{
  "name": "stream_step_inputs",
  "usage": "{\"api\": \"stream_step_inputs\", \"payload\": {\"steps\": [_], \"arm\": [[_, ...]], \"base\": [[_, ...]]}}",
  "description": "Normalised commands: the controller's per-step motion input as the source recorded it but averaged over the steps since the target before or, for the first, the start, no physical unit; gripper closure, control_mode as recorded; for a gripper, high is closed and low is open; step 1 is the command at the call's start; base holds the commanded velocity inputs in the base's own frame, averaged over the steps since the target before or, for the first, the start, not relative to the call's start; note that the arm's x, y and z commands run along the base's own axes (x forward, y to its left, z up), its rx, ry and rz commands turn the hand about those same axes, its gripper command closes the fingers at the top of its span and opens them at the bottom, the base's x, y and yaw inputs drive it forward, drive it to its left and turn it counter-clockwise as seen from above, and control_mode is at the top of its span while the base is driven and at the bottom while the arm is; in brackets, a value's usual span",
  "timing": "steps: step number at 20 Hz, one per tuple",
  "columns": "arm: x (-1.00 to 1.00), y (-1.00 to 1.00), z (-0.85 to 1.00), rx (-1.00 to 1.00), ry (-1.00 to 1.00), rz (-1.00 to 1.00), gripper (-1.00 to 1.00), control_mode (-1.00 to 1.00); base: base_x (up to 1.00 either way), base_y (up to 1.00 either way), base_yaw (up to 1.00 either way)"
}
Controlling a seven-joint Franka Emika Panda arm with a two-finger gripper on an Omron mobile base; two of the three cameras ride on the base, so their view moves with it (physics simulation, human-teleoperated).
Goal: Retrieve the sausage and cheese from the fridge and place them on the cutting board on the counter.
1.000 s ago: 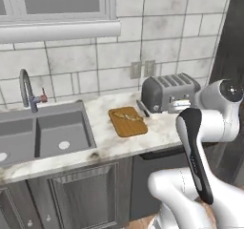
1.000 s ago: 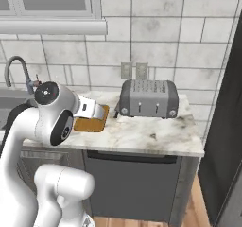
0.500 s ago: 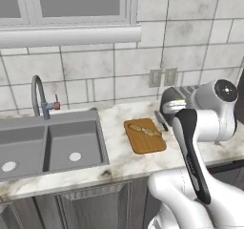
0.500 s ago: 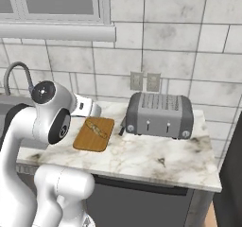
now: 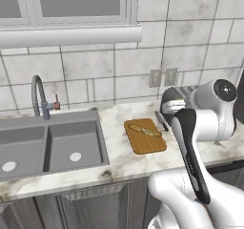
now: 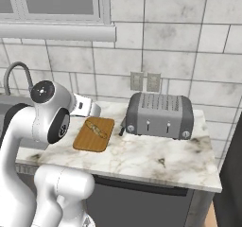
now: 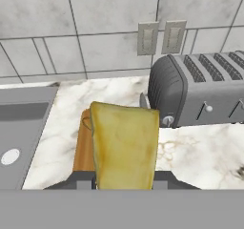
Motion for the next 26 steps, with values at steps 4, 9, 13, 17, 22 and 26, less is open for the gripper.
{"api": "stream_step_inputs", "payload": {"steps": [4,9,13,17,22,26], "arm": [[0.00,0.00,0.00,0.00,0.00,0.00,1.00,1.00],[0.00,0.00,0.00,0.00,0.00,0.00,1.00,1.00],[0.00,0.00,0.00,0.00,0.00,0.00,1.00,-1.00],[0.00,0.00,0.00,0.00,0.00,0.00,1.00,-1.00],[-0.01,0.00,0.00,0.00,0.00,0.00,1.00,-1.00],[0.00,0.00,-0.14,0.00,0.02,0.21,1.00,-1.00]], "base": [[0.00,0.00,0.00],[0.00,0.00,0.00],[0.00,0.00,0.00],[0.00,0.00,0.00],[0.00,0.00,0.00],[0.00,0.00,0.00]]}}
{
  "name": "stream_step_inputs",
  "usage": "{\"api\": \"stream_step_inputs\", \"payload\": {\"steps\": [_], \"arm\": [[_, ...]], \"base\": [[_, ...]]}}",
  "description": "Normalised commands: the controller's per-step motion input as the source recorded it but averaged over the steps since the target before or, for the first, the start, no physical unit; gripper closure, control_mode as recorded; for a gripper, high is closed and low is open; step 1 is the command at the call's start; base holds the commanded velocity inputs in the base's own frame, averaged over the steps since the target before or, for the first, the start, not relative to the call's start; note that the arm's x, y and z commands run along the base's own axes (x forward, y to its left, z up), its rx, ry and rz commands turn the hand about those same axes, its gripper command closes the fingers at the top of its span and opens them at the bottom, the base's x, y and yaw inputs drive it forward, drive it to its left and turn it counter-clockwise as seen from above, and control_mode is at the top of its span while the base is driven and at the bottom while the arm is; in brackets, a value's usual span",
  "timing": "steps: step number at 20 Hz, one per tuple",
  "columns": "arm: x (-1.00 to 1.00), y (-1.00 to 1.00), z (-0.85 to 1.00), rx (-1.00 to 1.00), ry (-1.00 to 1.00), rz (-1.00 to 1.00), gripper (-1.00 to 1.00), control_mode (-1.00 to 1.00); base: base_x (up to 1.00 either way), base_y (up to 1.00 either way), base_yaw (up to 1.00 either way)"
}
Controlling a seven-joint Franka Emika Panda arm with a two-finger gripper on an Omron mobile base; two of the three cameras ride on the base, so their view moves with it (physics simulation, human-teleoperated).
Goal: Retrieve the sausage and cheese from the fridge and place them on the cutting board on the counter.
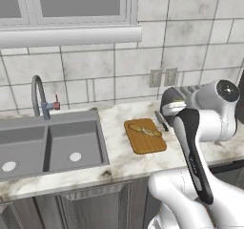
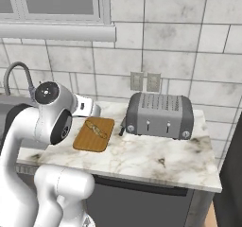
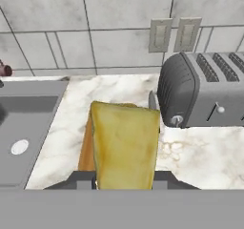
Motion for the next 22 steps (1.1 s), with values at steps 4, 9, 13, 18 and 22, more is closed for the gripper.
{"api": "stream_step_inputs", "payload": {"steps": [4,9,13,18,22], "arm": [[-0.08,0.00,-0.12,0.01,0.03,0.45,1.00,-1.00],[-0.04,0.19,-0.22,0.00,0.10,0.36,1.00,-1.00],[0.11,0.46,-0.38,0.00,0.14,0.22,1.00,-1.00],[0.29,0.46,-0.50,0.00,0.20,0.17,1.00,-1.00],[0.21,-0.01,-0.72,0.00,0.11,0.17,1.00,-1.00]], "base": [[0.00,0.00,0.00],[0.00,0.00,0.00],[0.00,0.00,0.00],[0.00,0.00,0.00],[0.00,0.00,0.00]]}}
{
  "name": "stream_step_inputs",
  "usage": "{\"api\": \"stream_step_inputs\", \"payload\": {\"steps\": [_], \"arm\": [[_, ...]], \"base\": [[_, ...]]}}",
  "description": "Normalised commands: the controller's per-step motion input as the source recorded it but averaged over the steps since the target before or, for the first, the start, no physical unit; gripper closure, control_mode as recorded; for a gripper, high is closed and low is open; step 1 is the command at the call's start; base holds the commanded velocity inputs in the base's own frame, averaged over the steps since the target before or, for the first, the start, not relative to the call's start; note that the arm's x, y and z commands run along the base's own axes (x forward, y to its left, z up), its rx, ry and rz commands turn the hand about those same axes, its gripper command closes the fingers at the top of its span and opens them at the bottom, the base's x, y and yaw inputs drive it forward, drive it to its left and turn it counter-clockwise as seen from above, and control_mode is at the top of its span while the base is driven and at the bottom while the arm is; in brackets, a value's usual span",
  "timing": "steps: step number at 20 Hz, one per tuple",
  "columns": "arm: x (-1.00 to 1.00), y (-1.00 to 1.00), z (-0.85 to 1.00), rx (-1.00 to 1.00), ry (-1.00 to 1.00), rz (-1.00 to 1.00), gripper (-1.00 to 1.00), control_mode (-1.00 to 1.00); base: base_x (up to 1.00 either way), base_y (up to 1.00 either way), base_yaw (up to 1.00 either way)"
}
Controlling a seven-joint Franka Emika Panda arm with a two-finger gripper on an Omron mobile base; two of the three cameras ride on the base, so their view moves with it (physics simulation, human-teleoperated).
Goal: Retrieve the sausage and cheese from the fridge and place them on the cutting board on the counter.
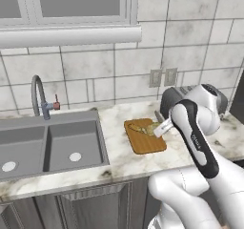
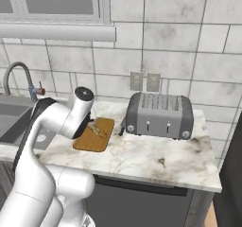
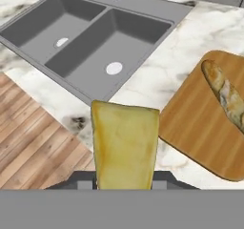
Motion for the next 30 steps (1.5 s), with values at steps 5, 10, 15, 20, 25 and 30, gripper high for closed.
{"api": "stream_step_inputs", "payload": {"steps": [5,10,15,20,25,30], "arm": [[0.37,-0.20,-0.65,0.00,0.05,0.05,1.00,-1.00],[0.32,0.00,-0.42,0.00,0.02,0.02,1.00,-1.00],[0.53,0.01,-0.22,0.00,0.08,0.00,1.00,-1.00],[0.46,0.01,-0.19,0.00,0.09,0.00,1.00,-1.00],[0.45,0.01,-0.28,0.00,0.07,0.00,1.00,-1.00],[0.25,0.04,-0.38,0.00,0.05,0.01,1.00,-1.00]], "base": [[0.00,0.00,0.00],[0.00,0.00,0.00],[0.00,0.00,0.00],[0.00,0.00,0.00],[0.00,0.00,0.00],[0.00,0.00,0.00]]}}
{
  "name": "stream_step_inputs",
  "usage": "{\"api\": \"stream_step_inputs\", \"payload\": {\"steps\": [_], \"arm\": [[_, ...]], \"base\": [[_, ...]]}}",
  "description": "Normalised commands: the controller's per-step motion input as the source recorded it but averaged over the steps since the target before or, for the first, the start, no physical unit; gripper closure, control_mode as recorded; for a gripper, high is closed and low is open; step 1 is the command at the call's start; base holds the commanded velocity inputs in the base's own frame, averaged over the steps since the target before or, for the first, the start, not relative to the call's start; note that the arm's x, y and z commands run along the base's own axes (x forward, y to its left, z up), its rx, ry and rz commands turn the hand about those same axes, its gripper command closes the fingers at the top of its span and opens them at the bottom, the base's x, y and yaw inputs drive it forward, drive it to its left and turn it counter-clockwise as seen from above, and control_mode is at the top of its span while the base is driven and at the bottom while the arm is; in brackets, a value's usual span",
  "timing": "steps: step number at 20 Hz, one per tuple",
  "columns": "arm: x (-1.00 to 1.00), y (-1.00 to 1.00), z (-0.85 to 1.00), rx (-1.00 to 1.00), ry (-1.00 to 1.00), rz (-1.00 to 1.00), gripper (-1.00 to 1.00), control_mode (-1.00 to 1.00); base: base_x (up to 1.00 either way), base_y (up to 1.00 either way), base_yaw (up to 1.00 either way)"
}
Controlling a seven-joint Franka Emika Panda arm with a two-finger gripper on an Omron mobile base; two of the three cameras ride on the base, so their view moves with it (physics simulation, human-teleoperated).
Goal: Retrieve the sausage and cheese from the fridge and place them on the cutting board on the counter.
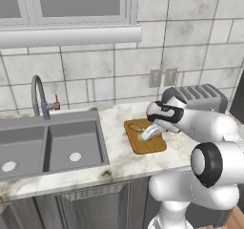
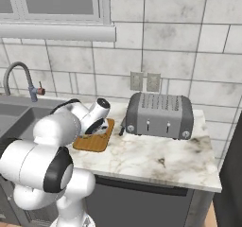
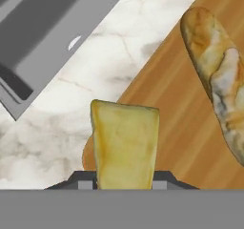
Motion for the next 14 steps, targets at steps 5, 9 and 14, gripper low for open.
{"api": "stream_step_inputs", "payload": {"steps": [5,9,14], "arm": [[0.01,0.03,-0.34,0.00,0.02,0.01,1.00,-1.00],[0.13,0.01,-0.11,0.00,0.00,0.00,1.00,-1.00],[0.02,0.14,-0.13,0.00,0.00,0.00,1.00,-1.00]], "base": [[0.00,0.00,0.00],[0.00,0.00,0.00],[0.00,0.00,0.00]]}}
